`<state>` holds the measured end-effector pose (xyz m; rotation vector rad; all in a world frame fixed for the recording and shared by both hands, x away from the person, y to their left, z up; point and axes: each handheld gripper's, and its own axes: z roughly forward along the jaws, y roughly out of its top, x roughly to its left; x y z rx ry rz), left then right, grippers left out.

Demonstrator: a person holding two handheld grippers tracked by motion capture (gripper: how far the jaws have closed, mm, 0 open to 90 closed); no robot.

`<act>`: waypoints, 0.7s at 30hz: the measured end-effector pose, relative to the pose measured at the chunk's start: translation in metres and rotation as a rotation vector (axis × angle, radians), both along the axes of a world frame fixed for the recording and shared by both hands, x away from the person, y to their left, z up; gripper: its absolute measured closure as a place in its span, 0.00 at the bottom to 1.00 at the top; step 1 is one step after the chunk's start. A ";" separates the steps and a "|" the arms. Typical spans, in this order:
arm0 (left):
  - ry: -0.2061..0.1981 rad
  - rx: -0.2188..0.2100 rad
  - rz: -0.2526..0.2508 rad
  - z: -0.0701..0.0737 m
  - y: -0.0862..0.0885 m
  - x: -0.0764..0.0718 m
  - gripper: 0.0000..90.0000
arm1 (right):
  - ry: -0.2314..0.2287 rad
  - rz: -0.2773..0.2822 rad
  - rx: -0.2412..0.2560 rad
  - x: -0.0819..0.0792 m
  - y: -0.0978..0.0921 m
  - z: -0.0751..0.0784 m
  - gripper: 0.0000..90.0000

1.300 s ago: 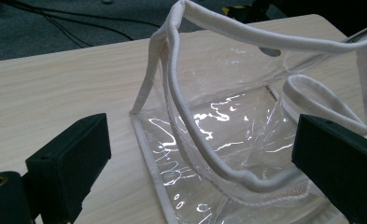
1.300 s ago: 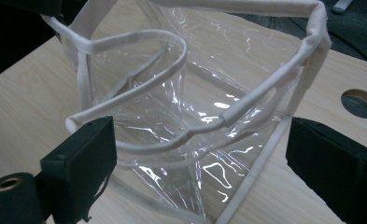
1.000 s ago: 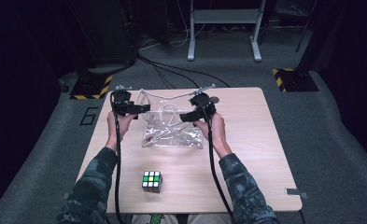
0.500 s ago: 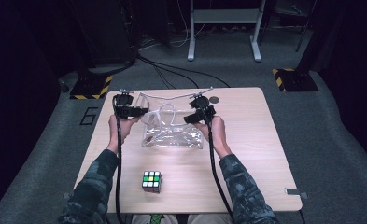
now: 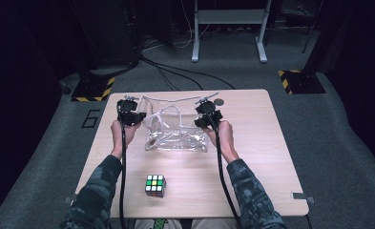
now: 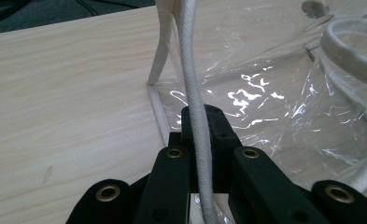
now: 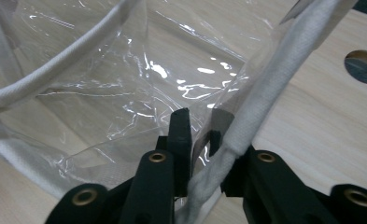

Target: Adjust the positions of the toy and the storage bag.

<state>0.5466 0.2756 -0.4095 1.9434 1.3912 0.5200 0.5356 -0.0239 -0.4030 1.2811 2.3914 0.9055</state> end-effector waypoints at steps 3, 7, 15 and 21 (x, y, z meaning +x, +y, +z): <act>-0.010 0.045 -0.023 0.005 0.000 -0.001 0.99 | -0.025 -0.012 -0.027 -0.001 -0.003 0.004 0.92; -0.023 0.082 -0.046 0.012 0.000 -0.004 0.99 | -0.039 -0.022 -0.032 -0.003 -0.014 0.010 0.96; -0.045 0.117 -0.090 0.026 0.001 -0.006 1.00 | -0.046 -0.088 0.007 -0.002 -0.060 0.023 0.99; -0.044 0.117 -0.102 0.033 0.001 -0.004 1.00 | -0.043 -0.125 0.024 -0.004 -0.087 0.028 0.99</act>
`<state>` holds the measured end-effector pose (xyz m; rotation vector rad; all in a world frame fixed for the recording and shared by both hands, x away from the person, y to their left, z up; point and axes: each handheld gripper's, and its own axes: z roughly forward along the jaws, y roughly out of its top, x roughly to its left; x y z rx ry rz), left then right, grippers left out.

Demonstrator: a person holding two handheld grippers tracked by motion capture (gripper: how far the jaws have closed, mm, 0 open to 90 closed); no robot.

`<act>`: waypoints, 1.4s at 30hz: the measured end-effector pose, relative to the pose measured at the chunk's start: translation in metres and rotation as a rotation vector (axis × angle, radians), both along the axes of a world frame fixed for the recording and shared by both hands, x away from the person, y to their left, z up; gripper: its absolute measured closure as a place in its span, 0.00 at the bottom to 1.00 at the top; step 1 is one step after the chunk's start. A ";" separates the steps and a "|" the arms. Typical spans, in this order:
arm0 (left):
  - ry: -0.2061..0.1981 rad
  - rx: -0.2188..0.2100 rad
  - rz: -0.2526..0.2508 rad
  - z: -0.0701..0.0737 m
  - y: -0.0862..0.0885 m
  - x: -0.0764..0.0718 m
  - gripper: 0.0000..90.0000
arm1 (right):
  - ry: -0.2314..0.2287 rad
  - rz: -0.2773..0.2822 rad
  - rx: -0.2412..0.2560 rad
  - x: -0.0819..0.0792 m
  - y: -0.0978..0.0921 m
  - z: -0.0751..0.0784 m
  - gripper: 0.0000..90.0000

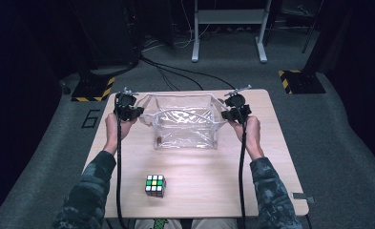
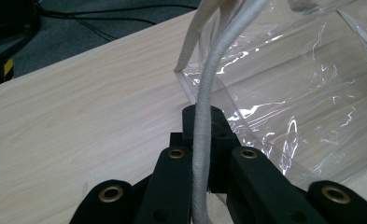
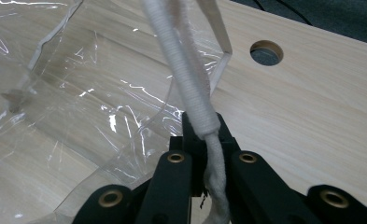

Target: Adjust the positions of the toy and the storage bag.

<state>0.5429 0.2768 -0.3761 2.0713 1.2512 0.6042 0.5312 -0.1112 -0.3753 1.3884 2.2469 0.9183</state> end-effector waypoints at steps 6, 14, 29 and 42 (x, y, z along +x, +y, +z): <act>0.003 0.011 -0.022 0.005 -0.004 0.001 1.00 | 0.011 -0.018 -0.008 -0.002 -0.014 0.003 0.99; 0.017 0.020 -0.047 0.005 -0.014 0.004 1.00 | 0.012 -0.046 -0.042 -0.004 -0.030 0.011 0.99; 0.069 0.012 -0.076 -0.006 -0.026 0.010 1.00 | 0.065 -0.101 -0.029 0.004 -0.052 -0.002 0.99; 0.018 -0.028 0.005 -0.011 -0.028 0.012 0.65 | 0.028 -0.139 0.052 0.010 -0.043 -0.005 0.60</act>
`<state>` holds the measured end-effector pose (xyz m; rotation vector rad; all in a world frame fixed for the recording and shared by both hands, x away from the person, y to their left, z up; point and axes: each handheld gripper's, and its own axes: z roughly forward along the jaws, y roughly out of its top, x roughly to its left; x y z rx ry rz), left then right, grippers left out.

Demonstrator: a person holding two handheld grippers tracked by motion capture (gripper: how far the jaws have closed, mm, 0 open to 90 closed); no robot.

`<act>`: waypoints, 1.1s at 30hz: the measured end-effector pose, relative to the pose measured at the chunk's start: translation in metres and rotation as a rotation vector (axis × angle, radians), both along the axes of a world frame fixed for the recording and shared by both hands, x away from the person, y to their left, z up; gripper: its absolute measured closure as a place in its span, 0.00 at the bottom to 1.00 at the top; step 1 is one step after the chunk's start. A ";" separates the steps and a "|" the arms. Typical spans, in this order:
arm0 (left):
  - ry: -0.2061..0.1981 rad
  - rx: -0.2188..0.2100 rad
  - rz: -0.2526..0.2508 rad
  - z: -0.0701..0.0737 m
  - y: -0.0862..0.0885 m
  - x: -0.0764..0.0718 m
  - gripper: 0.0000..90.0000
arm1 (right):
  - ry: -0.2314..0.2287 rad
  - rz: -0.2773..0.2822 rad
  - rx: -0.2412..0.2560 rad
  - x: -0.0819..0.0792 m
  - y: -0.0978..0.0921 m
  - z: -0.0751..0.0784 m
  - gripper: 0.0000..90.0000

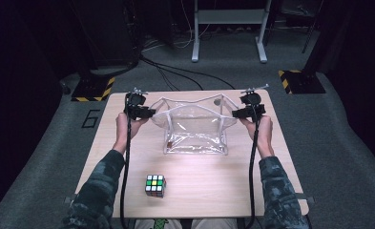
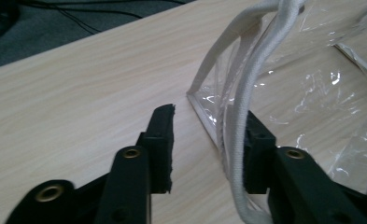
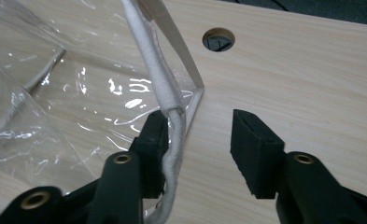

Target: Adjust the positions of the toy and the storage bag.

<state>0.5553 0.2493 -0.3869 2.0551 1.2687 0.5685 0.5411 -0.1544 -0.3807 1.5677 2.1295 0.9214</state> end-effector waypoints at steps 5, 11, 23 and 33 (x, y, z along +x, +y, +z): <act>-0.038 -0.036 0.025 0.006 0.002 -0.002 0.31 | -0.041 0.010 0.052 -0.005 -0.001 0.004 0.32; -0.060 -0.107 0.035 0.014 0.009 -0.008 0.17 | -0.088 0.028 0.055 -0.014 -0.002 0.013 0.19; -0.129 -0.170 -0.031 0.033 0.028 -0.044 0.04 | -0.184 0.080 0.048 -0.059 -0.011 0.029 0.02; -0.150 -0.168 -0.024 0.010 0.065 -0.088 0.03 | -0.241 0.067 -0.002 -0.109 -0.026 0.007 0.00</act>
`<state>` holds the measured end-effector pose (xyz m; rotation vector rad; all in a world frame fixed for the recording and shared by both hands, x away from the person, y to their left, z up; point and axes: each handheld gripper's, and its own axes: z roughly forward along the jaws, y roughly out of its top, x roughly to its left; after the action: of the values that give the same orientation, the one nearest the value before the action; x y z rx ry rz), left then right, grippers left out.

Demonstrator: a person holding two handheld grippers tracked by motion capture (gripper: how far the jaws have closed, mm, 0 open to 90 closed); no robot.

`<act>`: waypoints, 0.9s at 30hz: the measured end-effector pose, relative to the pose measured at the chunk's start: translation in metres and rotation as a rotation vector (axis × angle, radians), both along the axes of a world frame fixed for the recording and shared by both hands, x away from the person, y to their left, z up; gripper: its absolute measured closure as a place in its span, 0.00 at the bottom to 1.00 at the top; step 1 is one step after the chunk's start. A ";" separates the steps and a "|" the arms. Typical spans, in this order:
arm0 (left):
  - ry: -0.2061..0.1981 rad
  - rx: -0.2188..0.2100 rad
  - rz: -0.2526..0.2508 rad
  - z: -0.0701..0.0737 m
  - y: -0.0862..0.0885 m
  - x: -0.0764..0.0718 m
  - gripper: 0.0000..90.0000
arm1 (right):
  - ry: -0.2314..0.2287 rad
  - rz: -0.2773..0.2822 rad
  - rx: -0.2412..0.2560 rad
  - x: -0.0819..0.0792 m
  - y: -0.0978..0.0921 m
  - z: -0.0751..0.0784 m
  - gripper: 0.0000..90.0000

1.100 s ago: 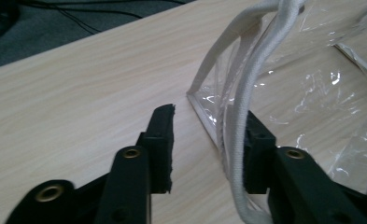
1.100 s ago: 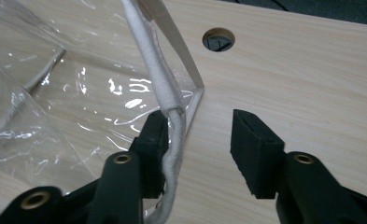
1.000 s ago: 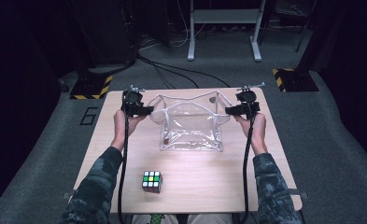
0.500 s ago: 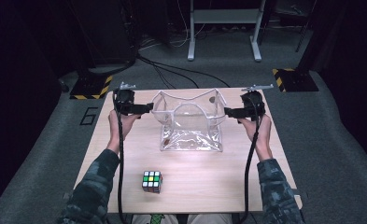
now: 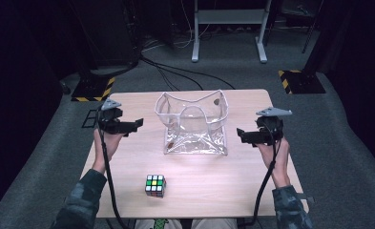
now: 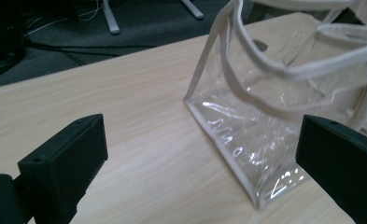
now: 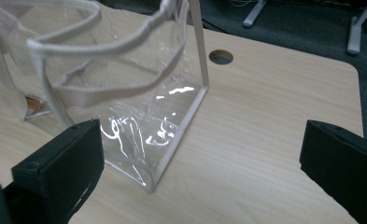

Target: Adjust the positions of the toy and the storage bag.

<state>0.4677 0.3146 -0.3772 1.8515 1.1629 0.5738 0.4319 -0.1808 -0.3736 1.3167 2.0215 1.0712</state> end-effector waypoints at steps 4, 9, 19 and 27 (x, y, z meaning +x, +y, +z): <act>0.013 0.000 0.019 -0.020 0.016 -0.018 0.02 | 0.019 -0.016 0.010 -0.014 -0.010 -0.023 0.00; 0.056 0.008 0.038 -0.051 0.031 -0.037 0.02 | 0.067 -0.049 0.025 -0.029 -0.021 -0.060 0.00; 0.163 -0.002 0.017 -0.119 0.049 -0.068 0.01 | 0.199 -0.102 0.013 -0.044 -0.043 -0.137 0.00; 0.175 0.080 0.039 -0.153 0.040 -0.081 0.02 | 0.150 -0.113 -0.071 -0.046 -0.041 -0.156 0.00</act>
<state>0.3863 0.3546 -0.5306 1.9829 1.3101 0.4937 0.3854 -0.2219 -0.5296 1.4941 2.0441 0.8656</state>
